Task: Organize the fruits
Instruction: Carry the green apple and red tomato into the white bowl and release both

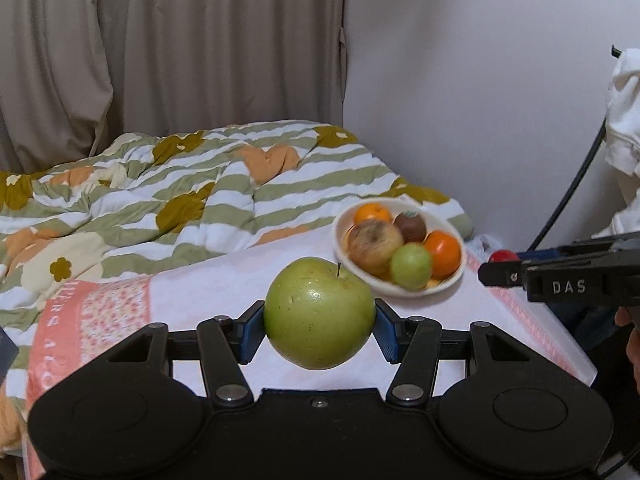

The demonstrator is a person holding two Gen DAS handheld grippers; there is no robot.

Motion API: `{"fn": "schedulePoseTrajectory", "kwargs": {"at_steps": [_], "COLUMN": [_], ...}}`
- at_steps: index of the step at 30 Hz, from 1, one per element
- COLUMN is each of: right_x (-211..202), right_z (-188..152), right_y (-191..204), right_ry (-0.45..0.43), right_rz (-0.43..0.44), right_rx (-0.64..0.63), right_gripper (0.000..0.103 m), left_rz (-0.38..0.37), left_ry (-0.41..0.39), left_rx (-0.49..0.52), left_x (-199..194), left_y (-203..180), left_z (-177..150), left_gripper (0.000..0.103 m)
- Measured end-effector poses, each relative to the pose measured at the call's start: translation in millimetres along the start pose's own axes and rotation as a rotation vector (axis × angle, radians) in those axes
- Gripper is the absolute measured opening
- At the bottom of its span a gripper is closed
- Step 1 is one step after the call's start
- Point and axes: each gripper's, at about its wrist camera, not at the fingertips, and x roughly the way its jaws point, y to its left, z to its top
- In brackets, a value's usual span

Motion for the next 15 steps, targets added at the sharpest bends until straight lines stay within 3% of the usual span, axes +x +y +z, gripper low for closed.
{"fn": "schedulePoseTrajectory", "kwargs": {"at_steps": [15], "right_x": [41.5], "right_z": [51.8], "right_y": [-130.8], "right_ry": [0.01], "right_rz": [0.056], "right_rx": [-0.056], "right_gripper": [0.047], "left_rz": [0.049], "left_ry": [-0.009], "left_rx": [-0.054], "left_x": [77.9], "left_y": [-86.3], "left_z": [57.8], "left_gripper": [0.06]}}
